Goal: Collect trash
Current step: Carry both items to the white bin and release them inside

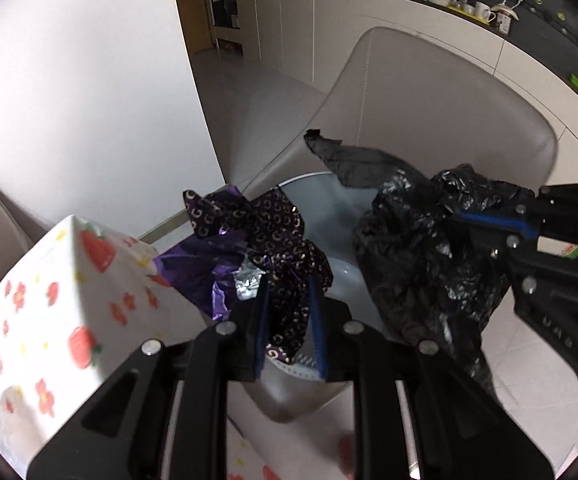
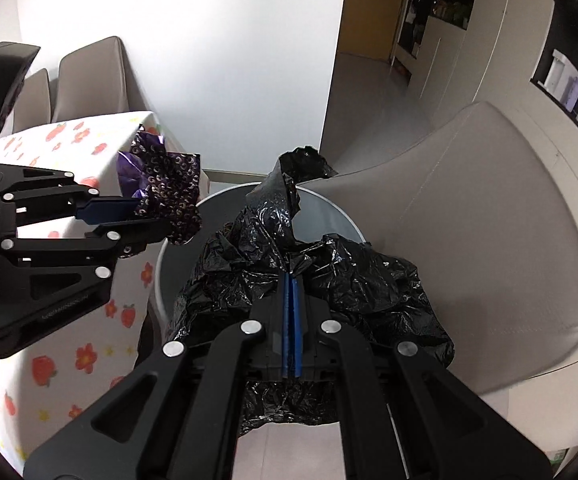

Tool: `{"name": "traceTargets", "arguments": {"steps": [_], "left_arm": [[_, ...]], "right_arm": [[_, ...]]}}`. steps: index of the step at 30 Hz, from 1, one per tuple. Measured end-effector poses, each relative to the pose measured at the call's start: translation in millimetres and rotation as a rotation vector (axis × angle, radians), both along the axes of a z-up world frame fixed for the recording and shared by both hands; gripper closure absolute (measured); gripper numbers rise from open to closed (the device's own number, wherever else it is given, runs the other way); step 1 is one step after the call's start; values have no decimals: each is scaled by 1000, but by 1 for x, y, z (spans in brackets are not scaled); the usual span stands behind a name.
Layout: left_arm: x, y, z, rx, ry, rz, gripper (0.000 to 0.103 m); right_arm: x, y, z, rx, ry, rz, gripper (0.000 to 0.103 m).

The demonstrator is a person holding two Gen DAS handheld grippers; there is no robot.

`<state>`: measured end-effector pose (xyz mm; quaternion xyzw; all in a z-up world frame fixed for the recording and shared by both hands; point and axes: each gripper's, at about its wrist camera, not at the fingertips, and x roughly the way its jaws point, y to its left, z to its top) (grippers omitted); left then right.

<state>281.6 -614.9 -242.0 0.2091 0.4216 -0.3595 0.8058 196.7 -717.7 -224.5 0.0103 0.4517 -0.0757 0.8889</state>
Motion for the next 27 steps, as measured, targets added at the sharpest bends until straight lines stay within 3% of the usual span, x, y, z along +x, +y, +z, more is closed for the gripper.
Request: {"name": "traceTargets", "arguments": {"steps": [1,3,4,6,7,20,27], "left_arm": [[2,-5,-3,0,0,-3,82],[6,-14,-10,12,7,-2,77],[8,-16,-13,16,16,0,71],[8,-18,-16,15,13,12,34],[9,-24,-16,10,5,17,30],[7,-18,-9,24,-12,15,29],[0,6,-2,35,-27,34,29]], "right_arm": [[3,-3,-3,7,2,5,95],[6,-7,-6,-3,-5,3,72],[7,-9,-8,-10,-9,0,66],[7,-12,-10,-24,-13,-5,59],[7,-11,-11,-27,-11,-7,59],[-11,-31,13,-18,-45,-18,60],[5,-14,-26,12,51,22,60]]}}
